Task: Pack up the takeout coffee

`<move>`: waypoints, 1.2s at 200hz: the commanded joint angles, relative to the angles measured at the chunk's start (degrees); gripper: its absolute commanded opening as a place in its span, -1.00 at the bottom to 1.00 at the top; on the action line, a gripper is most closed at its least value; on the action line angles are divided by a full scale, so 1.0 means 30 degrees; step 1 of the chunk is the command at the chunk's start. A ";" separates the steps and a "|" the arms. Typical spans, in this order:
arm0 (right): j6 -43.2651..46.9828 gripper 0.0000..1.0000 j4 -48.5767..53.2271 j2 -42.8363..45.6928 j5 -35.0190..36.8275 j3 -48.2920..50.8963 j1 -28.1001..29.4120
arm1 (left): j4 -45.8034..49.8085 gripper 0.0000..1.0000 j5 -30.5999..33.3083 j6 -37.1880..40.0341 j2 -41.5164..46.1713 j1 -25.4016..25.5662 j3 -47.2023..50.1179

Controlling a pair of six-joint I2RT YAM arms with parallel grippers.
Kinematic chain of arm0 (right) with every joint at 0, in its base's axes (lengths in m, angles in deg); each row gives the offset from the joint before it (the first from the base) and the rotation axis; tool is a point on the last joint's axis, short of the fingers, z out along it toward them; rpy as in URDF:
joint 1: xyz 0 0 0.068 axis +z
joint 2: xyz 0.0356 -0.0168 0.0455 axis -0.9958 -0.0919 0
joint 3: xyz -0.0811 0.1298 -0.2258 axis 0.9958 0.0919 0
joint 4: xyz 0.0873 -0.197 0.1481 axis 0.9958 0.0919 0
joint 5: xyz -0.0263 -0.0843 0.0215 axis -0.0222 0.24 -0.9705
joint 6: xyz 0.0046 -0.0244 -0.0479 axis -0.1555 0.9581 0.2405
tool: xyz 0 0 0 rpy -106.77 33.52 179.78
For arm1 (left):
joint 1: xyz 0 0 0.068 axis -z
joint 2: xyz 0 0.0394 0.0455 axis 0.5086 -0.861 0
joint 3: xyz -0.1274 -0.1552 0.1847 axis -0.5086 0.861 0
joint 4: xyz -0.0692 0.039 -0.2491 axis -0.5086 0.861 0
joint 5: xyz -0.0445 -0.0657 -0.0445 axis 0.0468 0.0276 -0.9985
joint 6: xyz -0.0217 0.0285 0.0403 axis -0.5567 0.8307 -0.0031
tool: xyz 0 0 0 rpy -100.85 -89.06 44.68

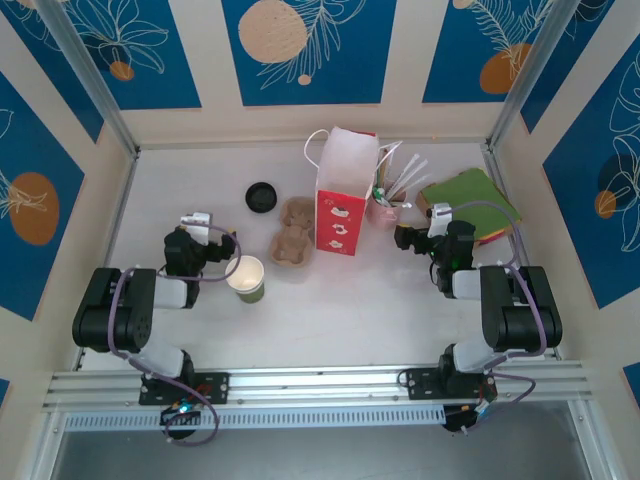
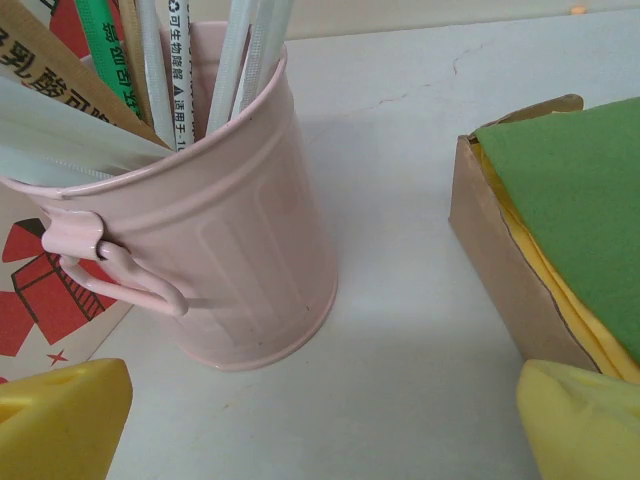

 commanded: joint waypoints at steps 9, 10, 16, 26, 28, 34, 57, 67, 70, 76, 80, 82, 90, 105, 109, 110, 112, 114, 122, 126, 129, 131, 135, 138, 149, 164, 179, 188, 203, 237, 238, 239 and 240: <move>-0.0181 0.98 -0.0063 -0.0142 0.0349 -0.0431 0.0016 | 0.0012 0.99 -0.0064 0.0330 -0.0073 0.0007 -0.0334; -0.0181 0.98 -0.0044 -0.0142 0.0344 -0.0428 0.0012 | 0.0004 0.99 -0.0060 0.0330 -0.0073 -0.0004 -0.0333; -0.0180 0.98 -0.0041 -0.0142 0.0342 -0.0441 -0.0005 | 0.0013 1.00 -0.0055 0.0337 -0.0073 0.0004 -0.0351; -0.0181 0.98 -0.0027 -0.0142 0.0340 -0.0441 0.0008 | -0.0003 1.00 -0.0056 0.0330 -0.0071 0.0013 -0.0333; -0.0181 0.98 -0.0026 -0.0142 0.0353 -0.0429 0.0008 | 0.0004 1.00 -0.0055 0.0330 -0.0058 0.0000 -0.0333; -0.0181 0.98 -0.0026 -0.0143 0.0336 -0.0425 0.0027 | 0.0008 1.00 -0.0055 0.0330 -0.0071 -0.0011 -0.0326; -0.0181 0.98 -0.0034 -0.0142 0.0357 -0.0438 0.0023 | 0.0001 1.00 -0.0056 0.0343 -0.0073 -0.0014 -0.0329; -0.0179 0.98 -0.0026 -0.0142 0.0366 -0.0450 0.0013 | 0.0001 1.00 -0.0066 0.0330 -0.0073 0.0009 -0.0333; -0.0195 0.98 -0.0026 -0.0142 0.0382 -0.0443 0.0009 | -0.0002 1.00 -0.0067 0.0330 -0.0055 0.0007 -0.0333; -0.0159 0.98 -0.0030 -0.0135 0.0368 -0.0441 0.0037 | 0.0005 1.00 -0.0059 0.0330 -0.0073 -0.0004 -0.0333; -0.0180 0.98 -0.0026 -0.0140 0.0367 -0.0429 0.0045 | -0.0002 1.00 -0.0077 0.0309 -0.0066 -0.0010 -0.0329; -0.0181 0.98 -0.0033 -0.0127 0.0367 -0.0426 0.0039 | -0.0003 1.00 -0.0060 0.0339 -0.0057 0.0009 -0.0310; -0.0181 0.98 -0.0027 -0.0142 0.0367 -0.0441 0.0038 | -0.0002 1.00 -0.0055 0.0330 -0.0070 0.0010 -0.0333; -0.0181 0.98 -0.0026 -0.0142 0.0368 -0.0445 0.0038 | 0.0023 1.00 0.0056 0.0260 -0.0066 0.0007 -0.0355; -0.0181 0.98 -0.0026 -0.0142 0.0367 -0.0435 0.0038 | 0.0055 1.00 0.0324 0.0181 -0.0066 0.0014 -0.0375; -0.0181 0.98 -0.0026 -0.0142 0.0367 -0.0445 0.0038 | 0.0070 1.00 0.0398 0.0153 -0.0055 0.0000 -0.0383; -0.0181 0.98 -0.0026 -0.0142 0.0367 -0.0437 0.0038 | 0.0096 1.00 0.0527 0.0132 -0.0069 0.0011 -0.0404; -0.0181 0.98 -0.0033 -0.0142 0.0367 -0.0450 0.0038 | 0.0154 1.00 0.0618 0.0104 -0.0072 0.0014 -0.0417; -0.0181 0.98 0.0010 -0.0142 0.0396 -0.0473 0.0043 | 0.0182 1.00 0.0665 0.0067 -0.0044 0.0011 -0.0423; -0.0181 0.98 0.0026 -0.0142 0.0406 -0.0468 0.0038 | 0.0173 1.00 0.0675 0.0066 -0.0072 -0.0002 -0.0430; -0.0181 0.98 0.0014 -0.0142 0.0405 -0.0463 0.0038 | 0.0210 1.00 0.0703 0.0066 -0.0066 0.0009 -0.0448; -0.0181 0.98 0.0006 -0.0142 0.0399 -0.0471 0.0038 | 0.0233 1.00 0.0691 0.0059 -0.0072 0.0006 -0.0435; -0.0181 0.98 0.0004 -0.0142 0.0411 -0.0442 0.0039 | 0.0279 1.00 0.0679 0.0051 -0.0046 -0.0004 -0.0467; -0.0159 0.98 0.0004 -0.0142 0.0439 -0.0445 0.0063 | 0.0336 1.00 0.0656 0.0064 -0.0044 0.0001 -0.0478; -0.0144 0.98 0.0004 -0.0142 0.0455 -0.0429 0.0067 | 0.0393 1.00 0.0638 0.0066 -0.0016 0.0015 -0.0492; -0.0137 0.98 -0.0029 -0.0114 0.0466 -0.0404 0.0067 | 0.0377 1.00 0.0619 0.0070 0.0013 0.0005 -0.0452; -0.0179 0.98 0.0005 -0.0020 0.0854 -0.0408 0.0171 | 0.0788 1.00 0.0849 -0.0021 0.0260 -0.0006 -0.0655; -0.0260 0.98 0.0287 0.0235 0.1275 -0.0474 0.0242 | 0.1843 1.00 0.1156 -0.0123 0.0841 0.0007 -0.0983; -0.0413 0.98 0.1901 0.1352 0.1718 -0.0818 0.0305 | 0.5134 1.00 0.1980 -0.0306 0.2468 0.0012 -0.2072; -0.1407 0.98 0.4989 0.4579 0.2911 -0.1234 0.0227 | 1.4192 1.00 0.6515 -0.3890 0.6295 0.0014 -0.6201; -0.1512 0.98 0.5016 0.4694 0.2957 -0.1210 0.0206 | 1.4492 1.00 0.6599 -0.4066 0.6363 0.0000 -0.6343; -0.1608 0.98 0.5044 0.4795 0.3025 -0.1184 0.0195 | 1.4774 1.00 0.6803 -0.4153 0.6440 -0.0007 -0.6487; -0.1700 0.98 0.5058 0.4875 0.3088 -0.1185 0.0175 | 1.5076 1.00 0.6977 -0.4417 0.6523 0.0004 -0.6647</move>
